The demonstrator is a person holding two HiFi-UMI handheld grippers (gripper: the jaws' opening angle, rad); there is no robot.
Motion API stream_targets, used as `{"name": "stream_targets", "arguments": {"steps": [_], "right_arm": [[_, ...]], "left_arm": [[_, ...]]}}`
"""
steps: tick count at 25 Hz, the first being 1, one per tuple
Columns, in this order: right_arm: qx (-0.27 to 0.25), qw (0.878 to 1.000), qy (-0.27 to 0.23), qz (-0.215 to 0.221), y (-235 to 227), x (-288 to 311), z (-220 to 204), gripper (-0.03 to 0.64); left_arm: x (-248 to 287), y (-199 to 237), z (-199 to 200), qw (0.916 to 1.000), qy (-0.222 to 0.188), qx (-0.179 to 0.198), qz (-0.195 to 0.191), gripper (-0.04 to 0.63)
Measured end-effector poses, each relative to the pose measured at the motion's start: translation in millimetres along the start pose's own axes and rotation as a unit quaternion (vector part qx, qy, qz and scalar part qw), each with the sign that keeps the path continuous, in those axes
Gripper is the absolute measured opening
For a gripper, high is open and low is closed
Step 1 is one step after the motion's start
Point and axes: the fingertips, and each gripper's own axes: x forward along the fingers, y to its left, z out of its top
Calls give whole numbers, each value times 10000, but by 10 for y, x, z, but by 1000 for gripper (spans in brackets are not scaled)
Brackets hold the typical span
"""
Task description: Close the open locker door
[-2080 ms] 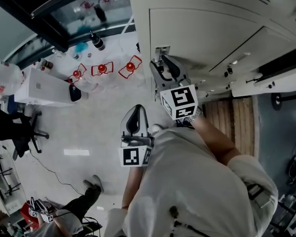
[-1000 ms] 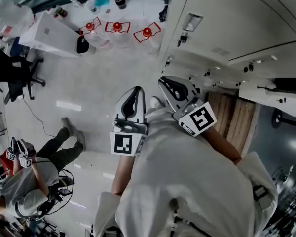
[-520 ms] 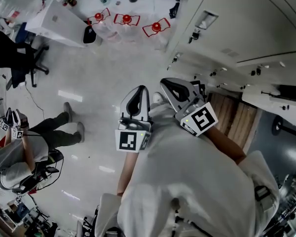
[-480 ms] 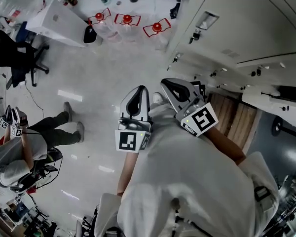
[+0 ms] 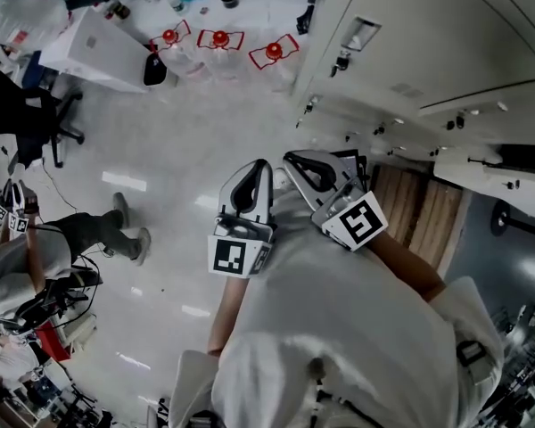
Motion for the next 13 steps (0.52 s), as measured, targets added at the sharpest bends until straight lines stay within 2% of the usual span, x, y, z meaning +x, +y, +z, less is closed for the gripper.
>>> {"name": "stream_targets", "arguments": {"steps": [7, 13], "right_arm": [[54, 9999, -43, 83, 37, -89, -26, 32], [-589, 9977, -25, 345, 314, -42, 23, 32]], "left_arm": [[34, -144, -46, 9997, 115, 78, -214, 15], [-29, -66, 8, 9999, 15, 96, -86, 15]]}}
